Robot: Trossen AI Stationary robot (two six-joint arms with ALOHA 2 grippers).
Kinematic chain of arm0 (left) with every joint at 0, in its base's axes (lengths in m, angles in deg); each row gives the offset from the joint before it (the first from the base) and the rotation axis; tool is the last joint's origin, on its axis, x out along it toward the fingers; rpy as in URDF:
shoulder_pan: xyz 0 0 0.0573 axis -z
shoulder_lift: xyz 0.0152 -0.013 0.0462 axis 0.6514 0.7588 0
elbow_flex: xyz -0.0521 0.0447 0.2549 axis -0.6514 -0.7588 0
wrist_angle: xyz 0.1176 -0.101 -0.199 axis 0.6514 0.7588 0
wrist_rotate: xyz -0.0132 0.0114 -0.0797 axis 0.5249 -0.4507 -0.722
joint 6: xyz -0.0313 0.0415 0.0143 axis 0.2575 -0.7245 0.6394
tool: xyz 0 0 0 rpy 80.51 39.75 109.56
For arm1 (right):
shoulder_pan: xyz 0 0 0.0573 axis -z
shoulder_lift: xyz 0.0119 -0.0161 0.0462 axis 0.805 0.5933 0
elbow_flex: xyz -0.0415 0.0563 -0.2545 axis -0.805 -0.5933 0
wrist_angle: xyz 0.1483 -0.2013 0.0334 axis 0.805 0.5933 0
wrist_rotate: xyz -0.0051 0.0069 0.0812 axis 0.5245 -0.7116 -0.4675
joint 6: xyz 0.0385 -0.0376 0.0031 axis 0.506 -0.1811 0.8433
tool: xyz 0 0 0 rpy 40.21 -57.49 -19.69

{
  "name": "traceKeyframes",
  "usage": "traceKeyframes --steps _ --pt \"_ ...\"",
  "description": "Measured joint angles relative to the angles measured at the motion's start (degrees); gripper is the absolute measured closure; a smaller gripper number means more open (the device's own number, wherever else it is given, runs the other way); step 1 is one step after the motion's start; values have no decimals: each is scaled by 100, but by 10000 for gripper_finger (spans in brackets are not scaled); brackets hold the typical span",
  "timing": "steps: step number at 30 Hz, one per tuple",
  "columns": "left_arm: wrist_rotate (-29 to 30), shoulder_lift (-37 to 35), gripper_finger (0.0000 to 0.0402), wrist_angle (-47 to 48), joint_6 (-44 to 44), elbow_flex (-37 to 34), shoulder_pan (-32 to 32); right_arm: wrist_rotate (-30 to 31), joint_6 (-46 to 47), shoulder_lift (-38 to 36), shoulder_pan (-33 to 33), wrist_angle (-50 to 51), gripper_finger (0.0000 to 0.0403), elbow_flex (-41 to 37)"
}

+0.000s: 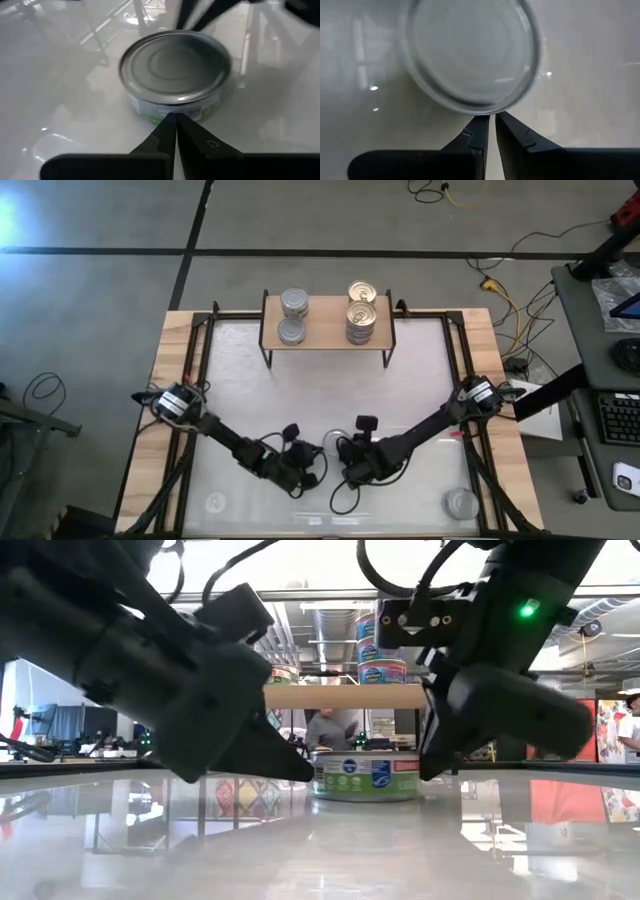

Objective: Stack canned seafood by type on shelf
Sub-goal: Stack the green tuna can on top of the green tuna can on the shelf

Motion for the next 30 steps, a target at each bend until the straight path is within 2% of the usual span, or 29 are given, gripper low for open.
traceKeyframes --steps 6,13,17,20,22,25,30 --pt "25 -124 402 337 -30 0 -91 -314 -11 -8 -163 369 374 207" --pt "-24 -488 402 1550 863 -2 129 -124 120 -265 -287 1250 374 131" --pt "-249 -418 402 993 753 0 254 659 340 -317 -219 1076 374 -148" --pt "-562 -220 402 216 415 0 238 778 242 -317 -87 561 374 -358" --pt "-669 -86 402 -185 229 0 202 758 149 -317 -19 47 374 -500" --pt "-746 58 402 -310 207 -2 143 401 -21 -317 21 -530 374 -578" --pt "-671 123 402 -339 82 0 -29 -119 -173 -321 -3 -752 374 -531"
